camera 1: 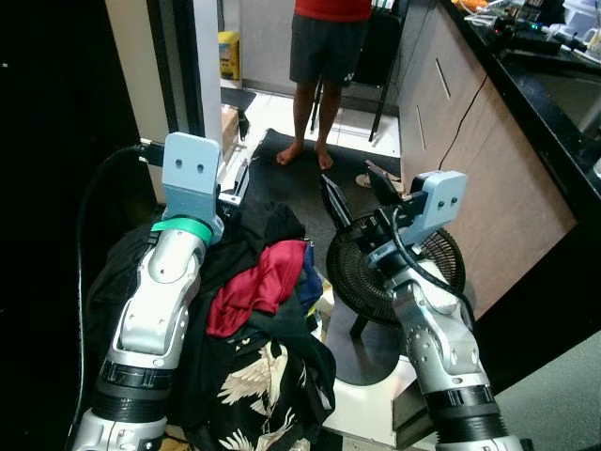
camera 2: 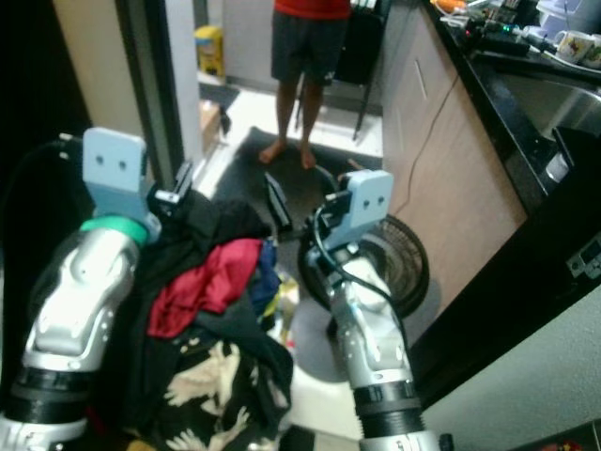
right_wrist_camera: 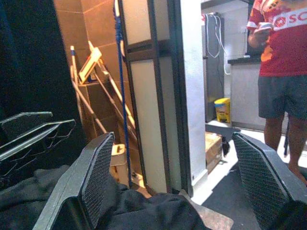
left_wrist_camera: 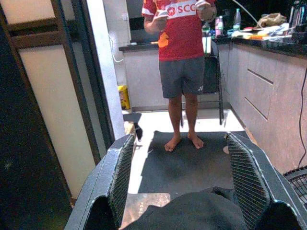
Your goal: Clothes washing
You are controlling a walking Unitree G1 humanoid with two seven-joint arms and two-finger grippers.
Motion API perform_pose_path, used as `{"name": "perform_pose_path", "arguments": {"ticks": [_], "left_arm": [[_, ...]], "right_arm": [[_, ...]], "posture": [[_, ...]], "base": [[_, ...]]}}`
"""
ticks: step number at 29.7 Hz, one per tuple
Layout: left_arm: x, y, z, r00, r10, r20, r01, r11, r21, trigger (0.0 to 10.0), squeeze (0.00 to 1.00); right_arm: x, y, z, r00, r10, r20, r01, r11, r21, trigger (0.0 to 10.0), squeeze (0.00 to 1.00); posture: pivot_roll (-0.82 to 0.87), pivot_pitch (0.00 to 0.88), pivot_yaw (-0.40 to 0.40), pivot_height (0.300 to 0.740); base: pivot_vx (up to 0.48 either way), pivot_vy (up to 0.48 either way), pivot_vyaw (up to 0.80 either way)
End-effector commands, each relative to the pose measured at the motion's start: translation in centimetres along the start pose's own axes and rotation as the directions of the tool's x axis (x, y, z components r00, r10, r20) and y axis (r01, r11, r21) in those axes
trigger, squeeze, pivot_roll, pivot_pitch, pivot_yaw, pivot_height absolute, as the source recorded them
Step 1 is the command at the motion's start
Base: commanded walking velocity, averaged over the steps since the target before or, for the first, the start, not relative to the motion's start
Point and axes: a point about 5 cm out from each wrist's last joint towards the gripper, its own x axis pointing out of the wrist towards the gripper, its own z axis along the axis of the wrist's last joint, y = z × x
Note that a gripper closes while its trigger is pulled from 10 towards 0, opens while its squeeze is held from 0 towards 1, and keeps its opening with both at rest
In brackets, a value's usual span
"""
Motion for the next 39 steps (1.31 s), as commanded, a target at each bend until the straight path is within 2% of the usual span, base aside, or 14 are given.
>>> {"name": "perform_pose_path", "arguments": {"ticks": [1, 8, 12, 13, 18, 19, 21, 26, 33, 34, 35, 36, 38, 39], "left_arm": [[-0.3, -0.4, -0.1, 1.000, -0.020, -0.004, 0.020, 1.000, 0.007, 10.0, 0.00], [-0.4, -0.8, -0.2, 0.998, -0.062, -0.002, 0.062, 0.996, 0.059, 10.0, 0.00], [-1.0, -1.7, -0.9, 0.989, -0.145, -0.039, 0.149, 0.973, 0.173, 10.0, 0.00], [-1.0, -1.8, -1.7, 0.983, -0.149, -0.110, 0.173, 0.950, 0.261, 10.0, 0.00], [-1.0, -1.2, -2.6, 0.973, -0.120, -0.198, 0.176, 0.937, 0.300, 10.0, 0.00], [-0.9, 0.2, -3.5, 0.953, -0.080, -0.291, 0.170, 0.939, 0.300, 10.0, 0.00], [-0.9, 0.2, -3.5, 0.953, -0.080, -0.291, 0.170, 0.939, 0.300, 10.0, 0.00], [-2.0, 4.9, -5.9, 0.860, -0.040, -0.508, 0.153, 0.971, 0.184, 10.0, 0.00], [-3.6, 6.6, -7.9, 0.799, -0.038, -0.600, 0.186, 0.964, 0.187, 10.0, 0.00], [-3.8, 6.7, -8.1, 0.791, -0.039, -0.610, 0.192, 0.963, 0.187, 7.4, 0.00], [-4.0, 6.7, -8.2, 0.786, -0.040, -0.617, 0.195, 0.963, 0.186, 7.4, 0.00], [-4.4, 6.6, -8.4, 0.782, -0.047, -0.622, 0.206, 0.961, 0.185, 1.8, 0.00], [-4.4, 6.6, -8.4, 0.782, -0.047, -0.622, 0.206, 0.961, 0.185, 1.8, 0.00], [-4.7, 6.4, -8.5, 0.775, -0.057, -0.629, 0.217, 0.959, 0.180, 0.0, 0.00]], "right_arm": [[-0.5, -0.3, -0.1, 1.000, -0.006, -0.014, 0.006, 1.000, -0.007, 10.0, 0.00], [-0.7, -0.4, -0.3, 1.000, -0.012, -0.025, 0.012, 1.000, -0.014, 10.0, 0.00], [-0.9, -0.6, -0.5, 0.999, -0.026, -0.039, 0.025, 0.999, -0.022, 10.0, 0.00], [-1.0, -0.6, -0.6, 0.998, -0.030, -0.047, 0.029, 0.999, -0.027, 10.0, 0.00], [-1.1, -0.7, -0.7, 0.998, -0.031, -0.052, 0.029, 0.999, -0.030, 10.0, 0.00], [-1.1, -0.7, -0.7, 0.998, -0.030, -0.056, 0.028, 0.999, -0.032, 10.0, 0.00], [-1.1, -0.7, -0.7, 0.998, -0.030, -0.056, 0.028, 0.999, -0.032, 10.0, 0.00], [-1.1, -0.6, -1.0, 0.997, -0.029, -0.065, 0.027, 0.999, -0.035, 10.0, 0.00], [-0.9, -0.5, -1.1, 0.998, -0.024, -0.066, 0.022, 0.999, -0.032, 10.0, 0.00], [-0.9, -0.6, -1.0, 0.998, -0.025, -0.066, 0.023, 0.999, -0.032, 10.0, 0.00], [-0.9, -0.6, -1.0, 0.998, -0.025, -0.065, 0.023, 0.999, -0.032, 10.0, 0.00], [-0.9, -0.6, -1.0, 0.998, -0.026, -0.065, 0.024, 0.999, -0.033, 10.0, 0.00], [-0.9, -0.6, -1.0, 0.998, -0.026, -0.065, 0.024, 0.999, -0.033, 10.0, 0.00], [-0.9, -0.7, -1.0, 0.997, -0.029, -0.065, 0.027, 0.999, -0.034, 10.0, 0.00]], "posture": [[0.06, 0.038, -0.020, 0.740], [0.06, 0.040, -0.023, 0.740], [0.06, 0.040, -0.023, 0.740], [0.05, 0.044, -0.023, 0.740], [0.05, 0.044, -0.023, 0.740], [0.05, 0.045, -0.025, 0.740], [0.05, 0.045, -0.025, 0.740], [0.06, 0.043, -0.024, 0.740], [0.07, 0.036, -0.027, 0.740], [0.07, 0.036, -0.027, 0.740], [0.07, 0.036, -0.027, 0.740], [0.07, 0.035, -0.027, 0.740], [0.07, 0.035, -0.027, 0.740], [0.06, 0.034, -0.028, 0.740]], "base": [[0.000, 0.000, 0.00], [0.000, 0.000, 0.00], [0.000, 0.000, 0.00], [0.000, 0.000, 0.00], [0.000, 0.000, 0.00], [0.000, 0.000, 0.00], [0.000, 0.000, 0.00], [0.000, 0.000, 0.00], [0.000, 0.000, 0.00], [0.000, 0.000, 0.00], [0.000, 0.000, 0.00], [0.000, 0.000, 0.00], [0.000, 0.000, 0.00], [0.000, 0.000, 0.00]]}}
